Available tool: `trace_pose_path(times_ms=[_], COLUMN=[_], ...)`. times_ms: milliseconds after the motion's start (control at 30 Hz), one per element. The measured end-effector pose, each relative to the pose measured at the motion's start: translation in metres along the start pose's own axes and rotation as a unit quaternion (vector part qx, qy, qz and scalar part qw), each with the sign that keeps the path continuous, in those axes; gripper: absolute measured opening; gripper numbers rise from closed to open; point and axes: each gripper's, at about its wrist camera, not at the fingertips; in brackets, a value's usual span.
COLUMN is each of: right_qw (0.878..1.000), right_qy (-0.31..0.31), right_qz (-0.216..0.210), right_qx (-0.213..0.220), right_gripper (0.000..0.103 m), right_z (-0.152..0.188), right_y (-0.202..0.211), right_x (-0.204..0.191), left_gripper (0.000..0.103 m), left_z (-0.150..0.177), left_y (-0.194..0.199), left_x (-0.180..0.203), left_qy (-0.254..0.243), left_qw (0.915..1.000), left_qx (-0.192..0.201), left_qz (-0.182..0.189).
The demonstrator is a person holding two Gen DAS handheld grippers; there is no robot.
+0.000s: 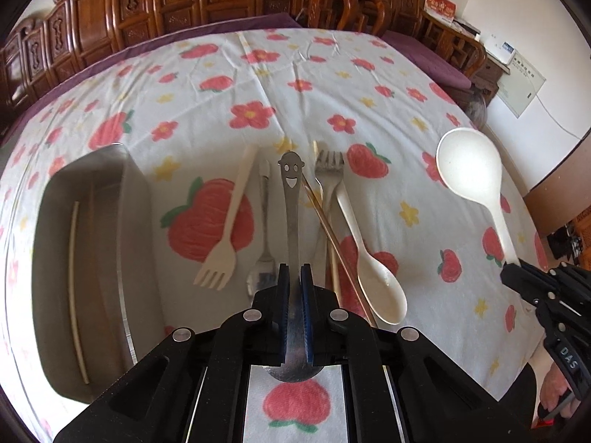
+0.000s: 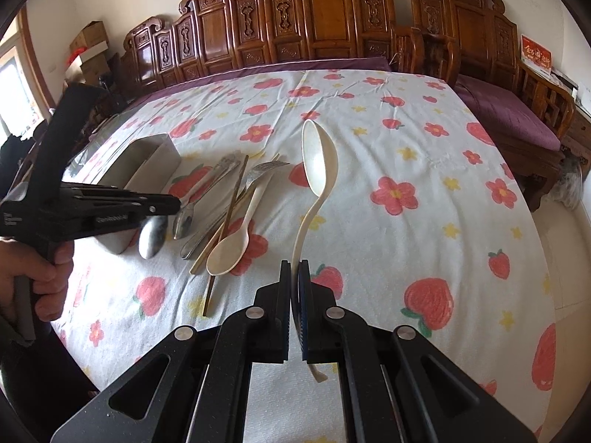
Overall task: Organize utensils
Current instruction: 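Carry both spoons over the tray and open the right tool to drop the white spoon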
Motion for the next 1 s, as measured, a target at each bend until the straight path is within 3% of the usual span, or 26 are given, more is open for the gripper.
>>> trace_pose_path(times_ms=[533,1000], right_qw=[1.000,0.998], right_qy=[0.014,0.052], right_qz=[-0.020,-0.035], right_qx=[0.008,0.019], right_gripper=[0.005,0.005], right_z=[0.000,-0.018], right_y=[0.007,0.006], right_x=[-0.022,-0.074], left_gripper=[0.005,0.005], left_z=[0.002,0.013], left_y=[0.054,0.092], left_x=[-0.010,-0.054], left_qy=[-0.001,0.025], left_qw=[0.9983,0.9954], left_qx=[0.058,0.093], left_qz=[0.000,0.000])
Point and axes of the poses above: each gripper's, at about its wrist camera, not at the fingertips, and y roughly against the way its jaws point, x to its right, z to its underside, and after that the axes turned 2 degrees about z, right-handed
